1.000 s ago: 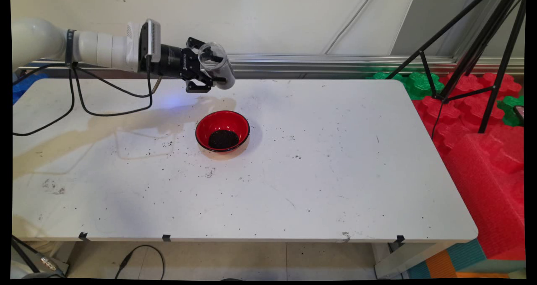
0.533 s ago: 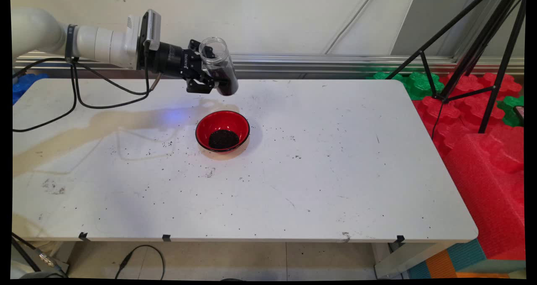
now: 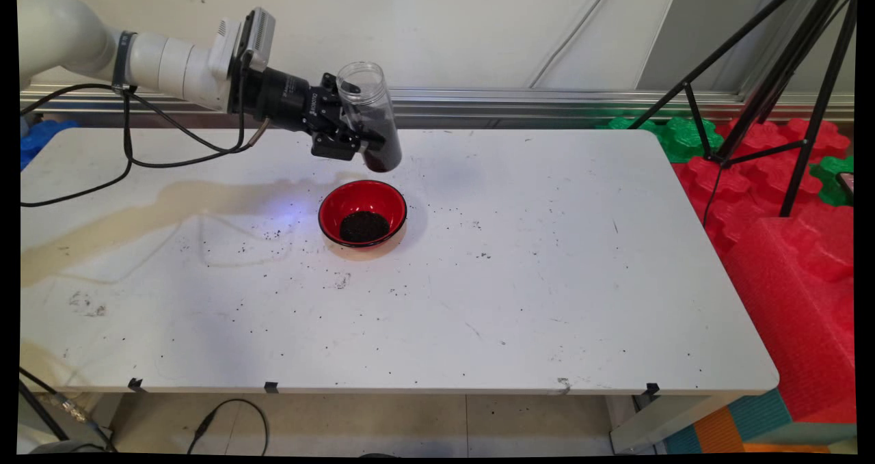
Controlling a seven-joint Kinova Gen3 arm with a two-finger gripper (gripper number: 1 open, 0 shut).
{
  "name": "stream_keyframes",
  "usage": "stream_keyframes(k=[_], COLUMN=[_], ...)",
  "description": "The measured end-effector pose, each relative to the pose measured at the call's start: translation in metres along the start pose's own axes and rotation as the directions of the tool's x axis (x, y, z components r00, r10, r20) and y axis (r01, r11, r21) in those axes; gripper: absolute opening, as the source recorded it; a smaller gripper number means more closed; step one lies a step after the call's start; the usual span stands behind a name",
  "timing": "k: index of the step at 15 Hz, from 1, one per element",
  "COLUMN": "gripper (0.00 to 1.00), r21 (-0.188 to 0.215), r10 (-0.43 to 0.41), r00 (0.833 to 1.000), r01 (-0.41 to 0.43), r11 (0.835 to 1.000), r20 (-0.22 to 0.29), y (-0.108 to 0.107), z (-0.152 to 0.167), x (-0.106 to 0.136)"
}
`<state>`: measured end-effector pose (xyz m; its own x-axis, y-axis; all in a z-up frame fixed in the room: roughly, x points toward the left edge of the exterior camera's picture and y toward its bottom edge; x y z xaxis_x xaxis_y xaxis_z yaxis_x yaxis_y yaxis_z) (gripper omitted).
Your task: Pour the black seasoning powder in the red bowl, then place the picked object on the table
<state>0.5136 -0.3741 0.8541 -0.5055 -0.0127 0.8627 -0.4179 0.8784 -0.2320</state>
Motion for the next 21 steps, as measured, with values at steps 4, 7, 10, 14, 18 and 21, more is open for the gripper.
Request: stream_keyframes(k=[4,7,10,14,18,21], gripper=[0.00,0.00,0.00,0.00,0.00,0.00], r21=[-0.052,-0.088,-0.128,-0.167,-0.194,-0.207], r10=[-0.046,-0.066,-0.086,-0.105,-0.126,-0.139], r00=[0.999,0.998,0.996,0.994,0.992,0.990], r01=[0.046,0.065,0.085,0.104,0.127,0.143], r11=[0.998,0.994,0.988,0.980,0.973,0.968], r20=[-0.006,-0.006,-0.003,0.004,0.019,0.036], y=[0.013,0.024,0.038,0.054,0.069,0.079], z=[0.012,0.021,0.033,0.050,0.069,0.084], x=[0.014,0.020,0.024,0.025,0.020,0.012])
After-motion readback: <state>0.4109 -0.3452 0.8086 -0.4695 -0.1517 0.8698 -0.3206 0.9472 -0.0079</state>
